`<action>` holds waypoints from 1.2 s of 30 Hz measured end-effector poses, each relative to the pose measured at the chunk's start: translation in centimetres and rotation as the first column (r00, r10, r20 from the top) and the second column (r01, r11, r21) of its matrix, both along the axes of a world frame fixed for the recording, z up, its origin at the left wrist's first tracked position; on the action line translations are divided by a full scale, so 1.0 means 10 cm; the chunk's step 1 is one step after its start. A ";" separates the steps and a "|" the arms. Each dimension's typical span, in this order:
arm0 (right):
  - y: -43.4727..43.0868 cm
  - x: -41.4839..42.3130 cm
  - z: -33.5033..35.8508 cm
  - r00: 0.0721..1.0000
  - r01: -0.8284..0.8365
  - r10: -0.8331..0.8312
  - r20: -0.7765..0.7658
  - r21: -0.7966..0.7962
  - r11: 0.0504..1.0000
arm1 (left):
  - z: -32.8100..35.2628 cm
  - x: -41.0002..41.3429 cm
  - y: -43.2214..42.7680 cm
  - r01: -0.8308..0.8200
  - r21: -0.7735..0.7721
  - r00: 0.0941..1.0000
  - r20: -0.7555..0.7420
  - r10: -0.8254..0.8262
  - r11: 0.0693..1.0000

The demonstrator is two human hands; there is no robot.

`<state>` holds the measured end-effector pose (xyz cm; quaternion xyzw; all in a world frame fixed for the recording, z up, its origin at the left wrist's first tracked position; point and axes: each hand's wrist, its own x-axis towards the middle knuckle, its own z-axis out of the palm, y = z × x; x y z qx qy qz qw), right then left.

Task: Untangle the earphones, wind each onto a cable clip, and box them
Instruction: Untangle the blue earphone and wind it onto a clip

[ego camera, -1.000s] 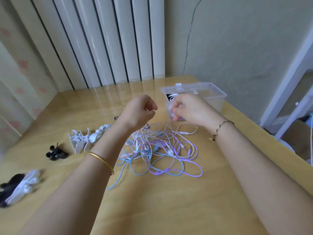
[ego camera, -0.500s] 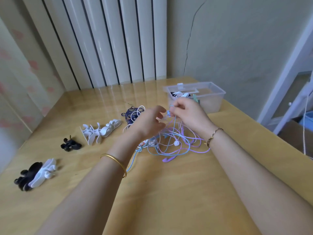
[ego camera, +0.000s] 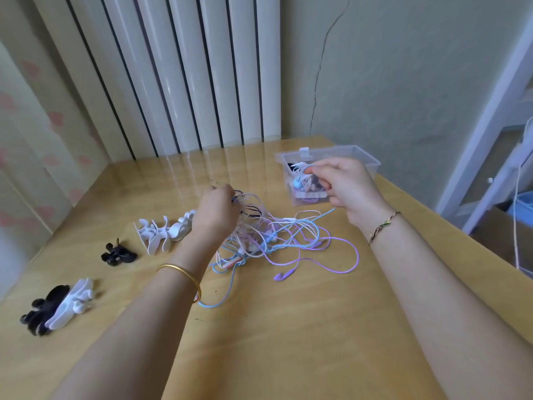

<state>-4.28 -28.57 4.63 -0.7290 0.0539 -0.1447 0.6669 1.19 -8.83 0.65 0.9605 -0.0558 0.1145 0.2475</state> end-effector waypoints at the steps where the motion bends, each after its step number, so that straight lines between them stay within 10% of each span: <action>1: 0.00 -0.01 -0.01 1.000 0.009 -0.009 0.002 -0.079 0.997 | 0.01 -0.03 0.00 0.025 -0.041 1.000 -0.014 -0.025 0.999; 7: -0.03 0.07 -0.20 0.993 0.034 -0.102 -0.051 -0.716 0.697 | 0.13 -0.26 -0.09 0.456 0.043 0.888 -0.091 -0.451 0.889; 15: -0.05 -0.04 -0.25 0.964 -0.125 -0.152 -0.216 -0.880 0.459 | -0.03 -0.39 -0.21 0.468 0.359 0.883 -0.232 -0.408 0.808; 28: 0.26 -0.16 -0.28 0.924 -0.380 0.275 -0.266 -0.546 0.746 | 0.05 -0.36 -0.15 0.415 0.306 0.909 -0.179 -0.376 0.857; 36: 0.53 -0.07 -0.48 0.919 -0.387 0.144 -0.368 -0.911 0.144 | 0.22 -0.43 -0.05 0.298 0.232 0.930 -0.289 -0.227 0.926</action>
